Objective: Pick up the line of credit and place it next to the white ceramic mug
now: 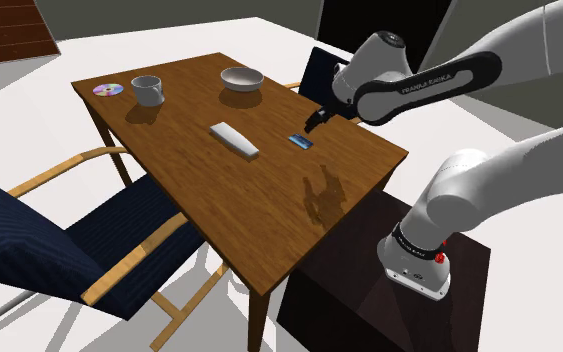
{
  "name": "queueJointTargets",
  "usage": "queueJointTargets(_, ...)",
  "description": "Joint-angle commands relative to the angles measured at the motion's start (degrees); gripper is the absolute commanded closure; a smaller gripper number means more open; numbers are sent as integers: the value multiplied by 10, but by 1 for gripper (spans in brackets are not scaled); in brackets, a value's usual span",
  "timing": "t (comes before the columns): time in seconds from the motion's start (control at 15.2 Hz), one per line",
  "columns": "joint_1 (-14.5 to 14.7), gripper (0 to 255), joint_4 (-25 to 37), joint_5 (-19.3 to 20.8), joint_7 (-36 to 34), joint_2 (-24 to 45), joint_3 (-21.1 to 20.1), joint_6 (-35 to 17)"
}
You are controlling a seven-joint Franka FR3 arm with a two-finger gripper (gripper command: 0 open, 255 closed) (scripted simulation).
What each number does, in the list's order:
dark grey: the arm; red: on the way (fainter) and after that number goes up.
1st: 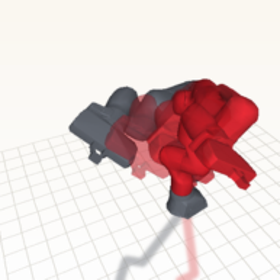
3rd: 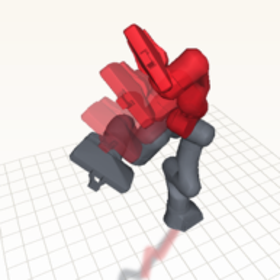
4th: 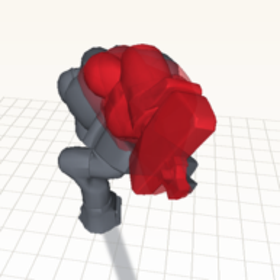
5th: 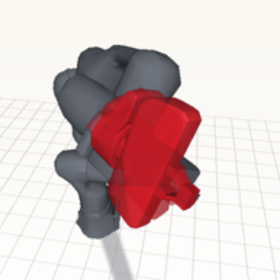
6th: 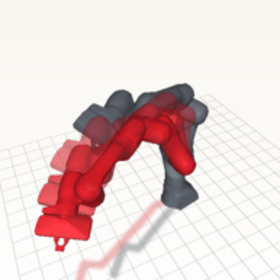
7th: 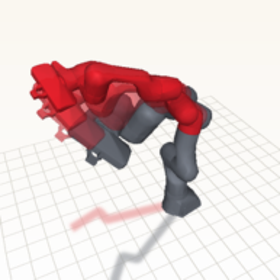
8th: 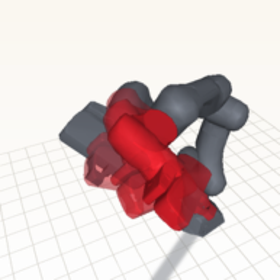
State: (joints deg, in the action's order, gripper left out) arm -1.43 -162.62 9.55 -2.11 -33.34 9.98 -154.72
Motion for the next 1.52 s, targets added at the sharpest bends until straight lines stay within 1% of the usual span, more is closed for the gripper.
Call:
queueJointTargets(0.0,3,0,-10,1,-3,55,6,-101)
queueJointTargets(0.2,20,0,-2,-7,3,152,26,-236)
queueJointTargets(0.46,41,0,12,-18,10,203,44,-274)
queueJointTargets(0.73,86,0,27,-34,21,248,84,-304)
queueJointTargets(1.25,86,0,27,-34,21,248,84,-304)
queueJointTargets(1.32,86,255,27,-34,21,248,84,-304)
queueJointTargets(1.45,86,255,27,-34,21,248,84,-304)
